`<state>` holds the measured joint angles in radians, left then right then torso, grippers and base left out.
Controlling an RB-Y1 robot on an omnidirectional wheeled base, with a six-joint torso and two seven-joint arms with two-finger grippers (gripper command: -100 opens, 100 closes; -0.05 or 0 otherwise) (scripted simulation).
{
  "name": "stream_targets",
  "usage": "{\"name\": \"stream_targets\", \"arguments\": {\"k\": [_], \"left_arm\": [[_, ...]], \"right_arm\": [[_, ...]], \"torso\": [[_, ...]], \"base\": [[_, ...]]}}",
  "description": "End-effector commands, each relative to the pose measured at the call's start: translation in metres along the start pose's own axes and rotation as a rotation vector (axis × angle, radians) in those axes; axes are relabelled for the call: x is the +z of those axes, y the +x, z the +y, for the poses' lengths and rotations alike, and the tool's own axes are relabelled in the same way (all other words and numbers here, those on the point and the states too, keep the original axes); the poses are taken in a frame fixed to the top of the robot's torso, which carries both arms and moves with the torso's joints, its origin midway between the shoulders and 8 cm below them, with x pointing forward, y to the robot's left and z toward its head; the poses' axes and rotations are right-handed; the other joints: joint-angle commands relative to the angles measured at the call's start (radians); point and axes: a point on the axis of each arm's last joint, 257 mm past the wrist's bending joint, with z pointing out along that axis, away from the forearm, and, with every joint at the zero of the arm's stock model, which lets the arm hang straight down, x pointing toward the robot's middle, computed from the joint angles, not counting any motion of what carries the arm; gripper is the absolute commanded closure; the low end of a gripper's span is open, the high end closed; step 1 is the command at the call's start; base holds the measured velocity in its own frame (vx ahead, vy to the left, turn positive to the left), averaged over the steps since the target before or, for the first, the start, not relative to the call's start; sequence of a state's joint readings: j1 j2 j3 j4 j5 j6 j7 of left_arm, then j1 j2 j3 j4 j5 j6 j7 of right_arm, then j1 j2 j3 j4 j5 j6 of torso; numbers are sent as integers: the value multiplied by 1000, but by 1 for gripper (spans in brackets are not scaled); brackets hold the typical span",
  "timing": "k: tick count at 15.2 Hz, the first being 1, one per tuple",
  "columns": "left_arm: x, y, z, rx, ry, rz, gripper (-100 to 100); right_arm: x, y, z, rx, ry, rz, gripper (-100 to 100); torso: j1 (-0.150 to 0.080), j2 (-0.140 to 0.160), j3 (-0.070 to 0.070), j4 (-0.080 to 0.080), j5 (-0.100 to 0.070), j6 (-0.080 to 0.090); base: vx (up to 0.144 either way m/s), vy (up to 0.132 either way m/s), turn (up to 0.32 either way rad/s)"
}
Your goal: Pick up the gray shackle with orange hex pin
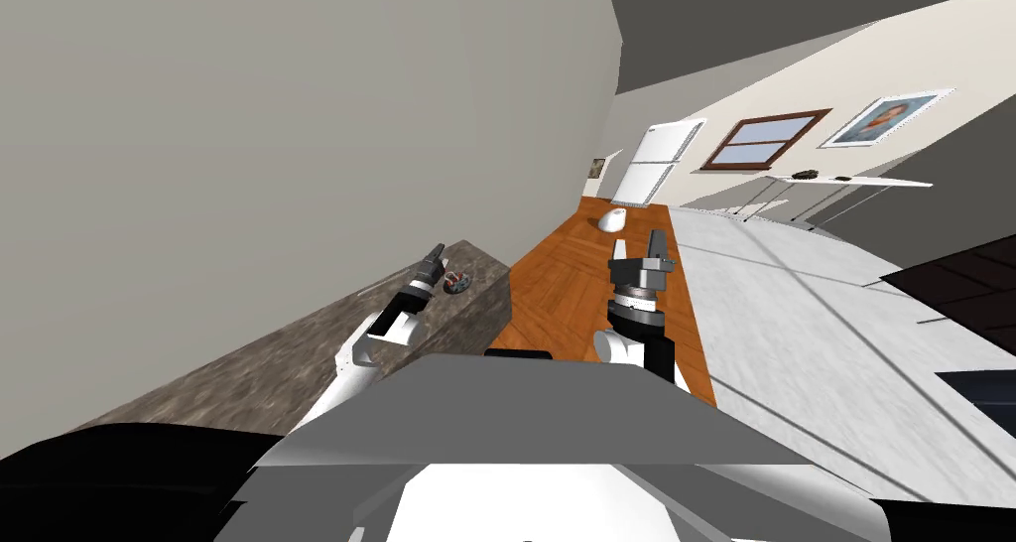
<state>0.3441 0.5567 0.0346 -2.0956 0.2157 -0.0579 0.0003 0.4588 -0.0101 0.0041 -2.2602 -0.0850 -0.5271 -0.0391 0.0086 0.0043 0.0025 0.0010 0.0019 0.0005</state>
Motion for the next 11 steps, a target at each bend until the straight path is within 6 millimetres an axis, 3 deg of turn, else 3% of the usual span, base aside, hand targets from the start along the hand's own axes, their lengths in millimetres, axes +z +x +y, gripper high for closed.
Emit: {"name": "stream_targets", "arguments": {"k": [1, 11], "left_arm": [[4, -7, 18, 0, -62, 9, -100], [11, -37, 77, -12, -262, 14, -100]], "right_arm": [[0, 0, 0, 0, 0, 0, 0], [0, 0, 0, 0, 0, 0, 0]], "torso": [[0, 0, 0, 0, 0, 0], [-1, -3, -2, -1, 0, 0]], "base": [[-72, 98, -192], [-58, 69, -197]]}}
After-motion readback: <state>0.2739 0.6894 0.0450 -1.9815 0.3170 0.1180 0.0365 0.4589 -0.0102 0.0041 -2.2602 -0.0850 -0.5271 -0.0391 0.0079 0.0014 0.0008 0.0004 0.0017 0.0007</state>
